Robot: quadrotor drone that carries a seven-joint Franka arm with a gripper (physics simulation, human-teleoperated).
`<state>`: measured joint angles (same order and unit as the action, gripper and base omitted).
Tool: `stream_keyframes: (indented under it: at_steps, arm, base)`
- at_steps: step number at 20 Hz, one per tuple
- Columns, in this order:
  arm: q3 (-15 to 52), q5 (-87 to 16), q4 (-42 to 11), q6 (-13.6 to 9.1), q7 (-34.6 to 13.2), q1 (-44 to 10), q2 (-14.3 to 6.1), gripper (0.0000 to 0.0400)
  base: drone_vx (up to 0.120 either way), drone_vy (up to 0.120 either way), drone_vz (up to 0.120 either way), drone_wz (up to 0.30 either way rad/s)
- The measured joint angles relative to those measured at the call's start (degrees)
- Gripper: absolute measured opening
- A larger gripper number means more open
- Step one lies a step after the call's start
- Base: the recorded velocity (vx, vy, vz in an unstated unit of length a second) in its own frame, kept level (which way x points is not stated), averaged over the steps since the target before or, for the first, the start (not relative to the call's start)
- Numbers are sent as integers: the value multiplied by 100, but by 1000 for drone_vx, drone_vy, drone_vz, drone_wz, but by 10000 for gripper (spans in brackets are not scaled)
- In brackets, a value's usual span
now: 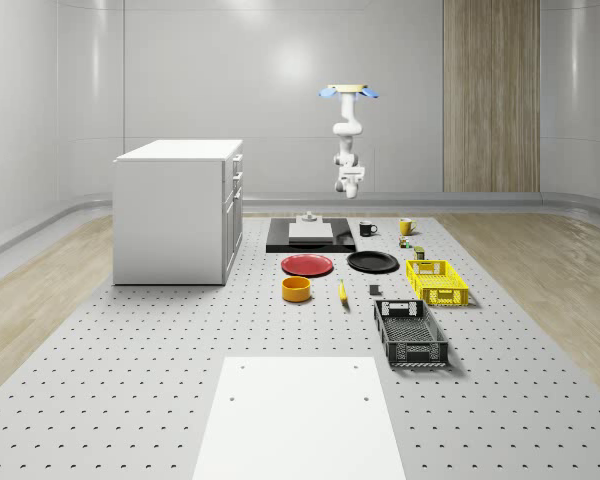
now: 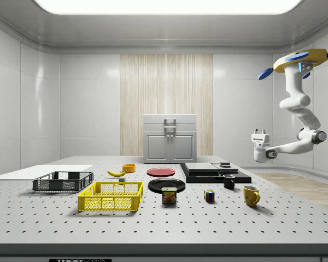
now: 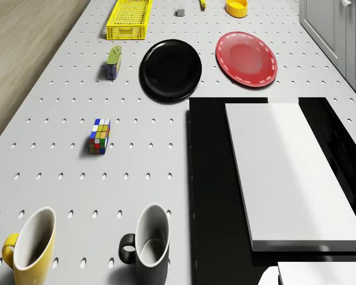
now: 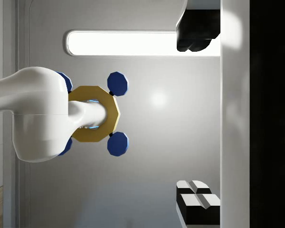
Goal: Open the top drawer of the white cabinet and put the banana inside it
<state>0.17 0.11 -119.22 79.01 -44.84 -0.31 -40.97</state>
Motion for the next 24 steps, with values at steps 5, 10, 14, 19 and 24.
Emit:
stream_keyframes:
  at_steps: [5, 10, 14, 19, 24]
  arm:
    - [3, 2, 165, -83, 2, -5, 60, 400]
    - [6, 3, 213, -97, 4, -10, 71, 400]
    - [-224, 389, 211, -96, 41, 30, 71, 400]
    - [-2193, 3428, -480, -128, 538, 513, 12, 400]
    - [-3238, 5001, -1246, -91, 818, 983, -128, 400]
  base:
    - [120, -120, 0, 0]
    - [120, -120, 0, 0]
    - [120, -90, 0, 0]
    - [120, -80, 0, 0]
    - [120, -120, 104, 0]
